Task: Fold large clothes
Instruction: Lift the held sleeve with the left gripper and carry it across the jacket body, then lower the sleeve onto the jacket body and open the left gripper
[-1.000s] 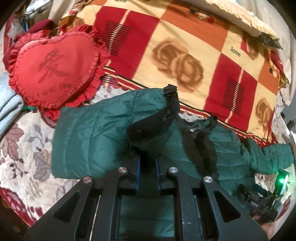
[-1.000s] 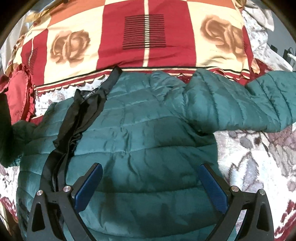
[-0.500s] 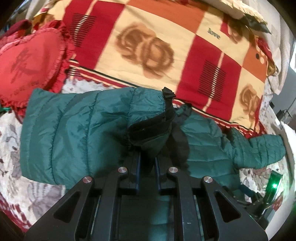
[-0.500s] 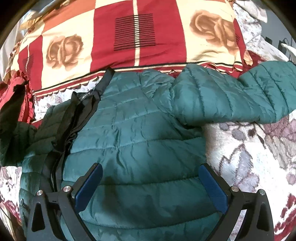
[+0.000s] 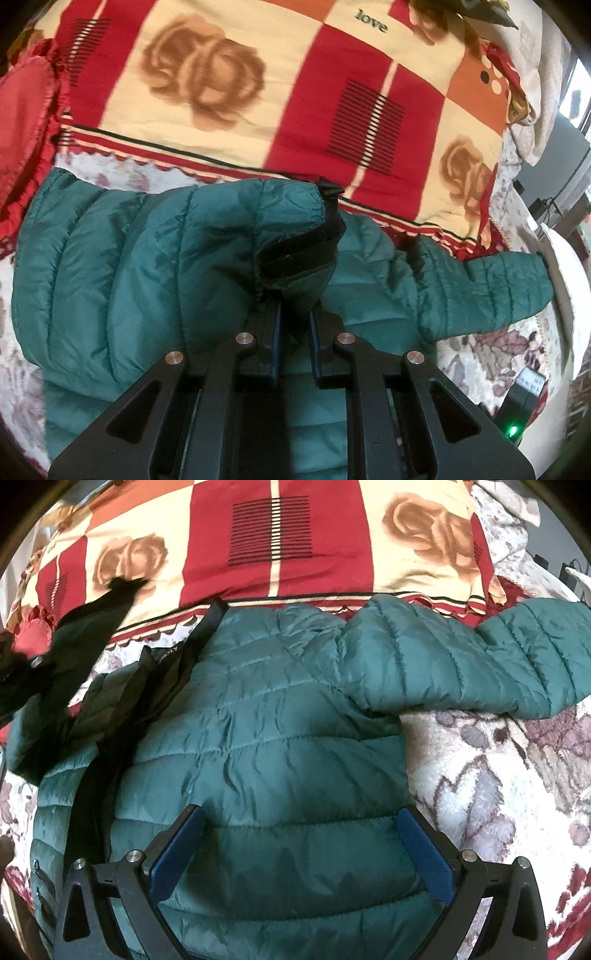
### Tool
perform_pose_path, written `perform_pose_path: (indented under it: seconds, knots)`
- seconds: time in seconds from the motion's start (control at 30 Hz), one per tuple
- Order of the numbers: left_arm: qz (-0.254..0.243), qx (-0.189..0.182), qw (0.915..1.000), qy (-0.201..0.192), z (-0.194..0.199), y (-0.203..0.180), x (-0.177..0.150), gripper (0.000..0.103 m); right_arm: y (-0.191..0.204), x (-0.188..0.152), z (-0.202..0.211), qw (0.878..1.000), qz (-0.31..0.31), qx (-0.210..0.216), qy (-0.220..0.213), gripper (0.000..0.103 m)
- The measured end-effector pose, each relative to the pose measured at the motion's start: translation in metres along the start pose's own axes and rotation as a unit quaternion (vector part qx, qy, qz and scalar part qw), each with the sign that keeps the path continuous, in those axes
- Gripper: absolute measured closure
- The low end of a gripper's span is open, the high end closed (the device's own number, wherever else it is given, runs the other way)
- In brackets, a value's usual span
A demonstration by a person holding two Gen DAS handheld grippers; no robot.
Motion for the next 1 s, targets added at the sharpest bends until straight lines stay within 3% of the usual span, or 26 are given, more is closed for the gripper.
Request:
perform_pose_path:
  seconds: [0.23, 0.77, 0.9, 1.0]
  knots:
    - [-0.010, -0.033, 0.9989, 0.032, -0.024, -0.026, -0.008, 0.091, -0.003, -0.005, -0.001, 1.000, -0.002, 0.011, 0.005, 0.000]
    - [-0.009, -0.061, 0.9930, 0.101, -0.052, -0.019, -0.025, 0.090, -0.001, -0.009, -0.003, 1.000, 0.012, 0.001, 0.011, 0.000]
    - [0.017, -0.067, 0.9920, 0.106, -0.051, -0.011, -0.023, 0.071, -0.001, -0.010, -0.003, 1.000, 0.012, 0.002, 0.010, 0.000]
    - [0.034, -0.082, 0.9910, 0.101, -0.044, -0.007, -0.018, 0.069, -0.001, -0.010, -0.003, 1.000, 0.011, 0.003, 0.010, 0.000]
Point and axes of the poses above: each gripper's, at about its wrist camera, not at the fingertips, and z roughly against the way its jaws point, y to its left, x to its top, the point moved 5 cm from there along -z, roughly the way its jaws point, and after that the axes turned 15 degrees about z, right-handed, at the moved point
